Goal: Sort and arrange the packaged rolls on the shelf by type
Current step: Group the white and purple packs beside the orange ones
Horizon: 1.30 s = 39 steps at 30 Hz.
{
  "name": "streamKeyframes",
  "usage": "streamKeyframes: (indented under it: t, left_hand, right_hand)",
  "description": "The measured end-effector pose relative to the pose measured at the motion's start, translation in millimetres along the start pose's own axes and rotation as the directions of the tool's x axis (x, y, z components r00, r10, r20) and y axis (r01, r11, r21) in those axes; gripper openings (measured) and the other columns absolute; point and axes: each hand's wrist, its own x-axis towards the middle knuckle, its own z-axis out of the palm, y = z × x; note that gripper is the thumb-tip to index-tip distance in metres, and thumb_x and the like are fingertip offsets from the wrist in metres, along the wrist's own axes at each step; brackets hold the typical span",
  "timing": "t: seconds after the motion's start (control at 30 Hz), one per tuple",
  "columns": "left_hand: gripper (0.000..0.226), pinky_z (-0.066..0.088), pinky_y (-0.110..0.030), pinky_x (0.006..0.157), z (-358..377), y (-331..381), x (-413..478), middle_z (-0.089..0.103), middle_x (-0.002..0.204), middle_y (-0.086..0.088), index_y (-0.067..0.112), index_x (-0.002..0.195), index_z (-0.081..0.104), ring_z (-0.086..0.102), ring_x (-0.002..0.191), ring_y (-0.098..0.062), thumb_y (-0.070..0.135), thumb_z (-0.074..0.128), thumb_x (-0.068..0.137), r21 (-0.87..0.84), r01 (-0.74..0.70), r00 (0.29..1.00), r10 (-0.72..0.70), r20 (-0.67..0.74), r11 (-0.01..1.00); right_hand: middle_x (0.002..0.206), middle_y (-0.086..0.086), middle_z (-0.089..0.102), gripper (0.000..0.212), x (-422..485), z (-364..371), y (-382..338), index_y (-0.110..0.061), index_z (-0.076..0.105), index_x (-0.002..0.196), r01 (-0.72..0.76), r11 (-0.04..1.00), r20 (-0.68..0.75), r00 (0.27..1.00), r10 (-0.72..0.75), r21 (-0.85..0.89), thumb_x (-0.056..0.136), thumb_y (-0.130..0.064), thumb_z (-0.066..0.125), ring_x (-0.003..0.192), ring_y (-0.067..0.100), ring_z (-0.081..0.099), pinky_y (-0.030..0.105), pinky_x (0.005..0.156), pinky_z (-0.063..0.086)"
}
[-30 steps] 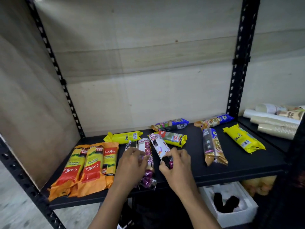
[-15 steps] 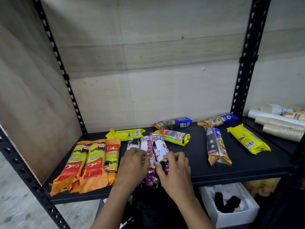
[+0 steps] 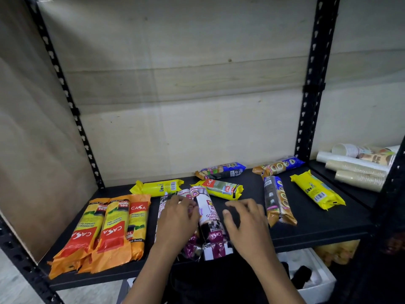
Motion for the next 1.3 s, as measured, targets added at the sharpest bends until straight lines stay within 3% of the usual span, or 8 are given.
streamKeyframes:
  t: [0.1, 0.23, 0.4, 0.5, 0.6, 0.7, 0.97, 1.3]
  left_hand:
    - [0.026, 0.050, -0.039, 0.089, 8.3, 17.0, 13.8, 0.058, 0.115, -0.001, 0.022, 0.107, 0.070, 0.052, 0.113, -0.022, 0.039, 0.057, 0.092, -0.046, -0.016, 1.000, 0.017, 0.013, 0.999]
    - [0.027, 0.049, -0.038, 0.089, 19.7, 39.1, 27.6, 0.058, 0.115, -0.002, 0.021, 0.108, 0.070, 0.053, 0.111, -0.021, 0.038, 0.055, 0.093, -0.083, -0.073, 0.997, 0.076, 0.028, 0.994]
    - [0.032, 0.048, -0.038, 0.091, 32.9, 49.9, 52.9, 0.057, 0.118, -0.004, 0.019, 0.115, 0.067, 0.051, 0.114, -0.022, 0.039, 0.054, 0.093, -0.040, -0.097, 0.991, 0.100, 0.093, 0.994]
    - [0.030, 0.048, -0.037, 0.088, 39.3, 45.9, 57.3, 0.057, 0.114, -0.004, 0.018, 0.112, 0.066, 0.051, 0.112, -0.023, 0.039, 0.055, 0.093, -0.009, -0.090, 0.990, 0.091, 0.110, 0.996]
    - [0.029, 0.045, -0.034, 0.090, 46.4, 38.9, 54.4, 0.058, 0.115, -0.002, 0.021, 0.110, 0.067, 0.052, 0.112, -0.023, 0.041, 0.058, 0.092, 0.028, -0.083, 0.991, 0.079, 0.109, 0.996]
    - [0.026, 0.046, -0.034, 0.092, 51.0, 33.6, 52.8, 0.059, 0.115, -0.001, 0.021, 0.108, 0.069, 0.052, 0.113, -0.020, 0.039, 0.059, 0.091, 0.013, -0.079, 0.992, 0.078, 0.098, 0.997]
    - [0.023, 0.050, -0.036, 0.085, 55.4, 32.0, 50.1, 0.056, 0.117, 0.003, 0.021, 0.102, 0.071, 0.049, 0.117, -0.018, 0.038, 0.061, 0.091, -0.038, -0.025, 0.988, 0.030, 0.151, 0.999]
    - [0.023, 0.050, -0.037, 0.085, 54.3, 31.0, 48.7, 0.054, 0.118, 0.004, 0.021, 0.100, 0.070, 0.048, 0.117, -0.017, 0.041, 0.063, 0.091, -0.051, -0.029, 0.987, 0.037, 0.156, 0.998]
  right_hand:
    - [0.109, -0.004, 0.054, 0.028, 18.4, -13.1, 18.6, -0.028, 0.065, 0.115, -0.034, 0.999, -0.075, 0.997, 0.033, -0.017, 0.092, -0.043, 0.057, 0.104, 0.019, 0.049, 0.040, 0.082, 0.049]
    - [0.113, 0.000, 0.055, 0.028, 38.6, -23.4, 35.2, -0.025, 0.064, 0.116, -0.050, 0.998, -0.043, 0.998, 0.048, -0.036, 0.092, -0.040, 0.060, 0.110, 0.023, 0.048, 0.042, 0.087, 0.048]
    - [0.128, 0.000, 0.050, 0.043, 66.6, -16.6, 40.6, -0.026, 0.054, 0.133, -0.015, 0.996, 0.147, 0.989, 0.027, -0.084, 0.093, -0.040, 0.060, 0.121, 0.021, 0.048, 0.037, 0.095, 0.045]
    - [0.135, 0.001, 0.044, 0.054, 87.5, 3.9, 39.8, -0.027, 0.047, 0.140, -0.033, 0.999, 0.278, 0.960, 0.036, -0.014, 0.091, -0.038, 0.065, 0.126, 0.021, 0.045, 0.037, 0.098, 0.046]
    - [0.133, 0.002, 0.045, 0.056, 106.8, 23.8, 40.3, -0.029, 0.048, 0.139, -0.001, 1.000, 0.358, 0.934, 0.003, -0.008, 0.088, -0.034, 0.071, 0.124, 0.023, 0.045, 0.038, 0.098, 0.047]
    - [0.127, 0.003, 0.049, 0.045, 120.5, 33.1, 42.8, -0.028, 0.053, 0.129, 0.024, 0.998, 0.418, 0.909, 0.005, -0.063, 0.088, -0.033, 0.070, 0.120, 0.025, 0.045, 0.039, 0.095, 0.047]
    - [0.130, 0.007, 0.052, 0.032, 143.5, 43.7, 49.7, -0.024, 0.059, 0.122, 0.050, 0.996, 0.440, 0.898, -0.009, -0.080, 0.091, -0.022, 0.066, 0.120, 0.028, 0.046, 0.039, 0.097, 0.045]
    - [0.134, 0.005, 0.050, 0.037, 162.3, 58.2, 52.0, -0.024, 0.055, 0.122, 0.046, 0.995, 0.462, 0.887, -0.001, -0.087, 0.091, -0.006, 0.062, 0.118, 0.027, 0.049, 0.038, 0.093, 0.047]
